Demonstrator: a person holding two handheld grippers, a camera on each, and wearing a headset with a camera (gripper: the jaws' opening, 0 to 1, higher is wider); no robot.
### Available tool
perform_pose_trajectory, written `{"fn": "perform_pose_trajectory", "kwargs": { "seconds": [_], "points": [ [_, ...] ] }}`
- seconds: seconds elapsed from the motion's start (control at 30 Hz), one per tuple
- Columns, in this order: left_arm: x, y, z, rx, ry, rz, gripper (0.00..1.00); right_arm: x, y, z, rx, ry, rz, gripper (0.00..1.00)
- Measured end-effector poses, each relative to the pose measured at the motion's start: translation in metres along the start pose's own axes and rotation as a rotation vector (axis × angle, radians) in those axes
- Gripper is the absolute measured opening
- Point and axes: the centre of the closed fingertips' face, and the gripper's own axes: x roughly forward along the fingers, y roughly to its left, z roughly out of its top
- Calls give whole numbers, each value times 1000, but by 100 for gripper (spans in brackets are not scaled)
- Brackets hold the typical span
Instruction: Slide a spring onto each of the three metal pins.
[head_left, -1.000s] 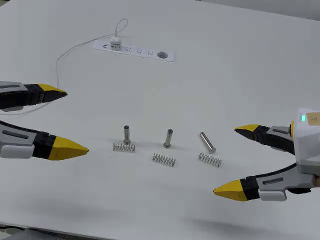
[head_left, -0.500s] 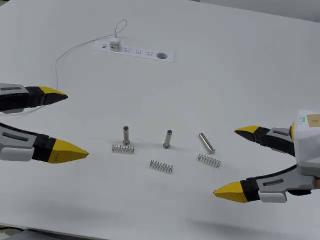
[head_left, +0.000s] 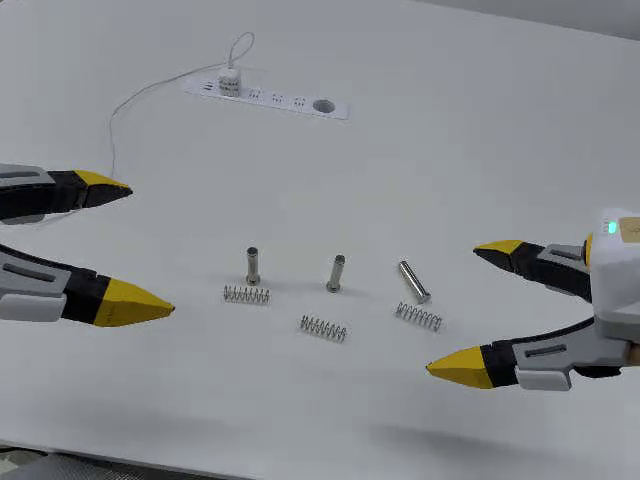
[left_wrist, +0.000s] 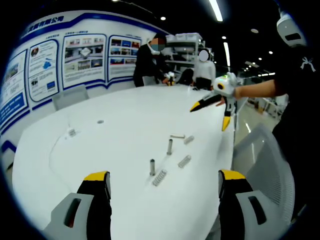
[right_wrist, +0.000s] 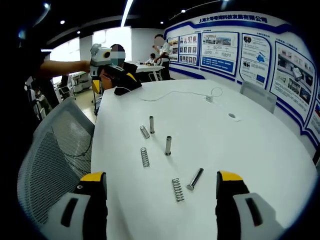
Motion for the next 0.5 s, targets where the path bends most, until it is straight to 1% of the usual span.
{"fn": "perform_pose_trajectory", "kwargs": {
  "seconds": [0.13,0.2,0.37,0.4,0.5],
  "points": [
    [0,5,-2,4,-2,19,93,2,-11,3,-3,-4,-46,92],
    [-1,6,-2,-2,-7,18,93,4,-18,4,-1,-9,-65,90],
    [1,6,-2,-8,-5,17,93,7,-27,3,18,2,-80,86],
    [2,6,-3,-10,-4,16,93,9,-30,1,19,12,-91,85],
    [4,6,-4,-14,-3,15,93,13,-37,0,29,19,-106,83]
  ]
}}
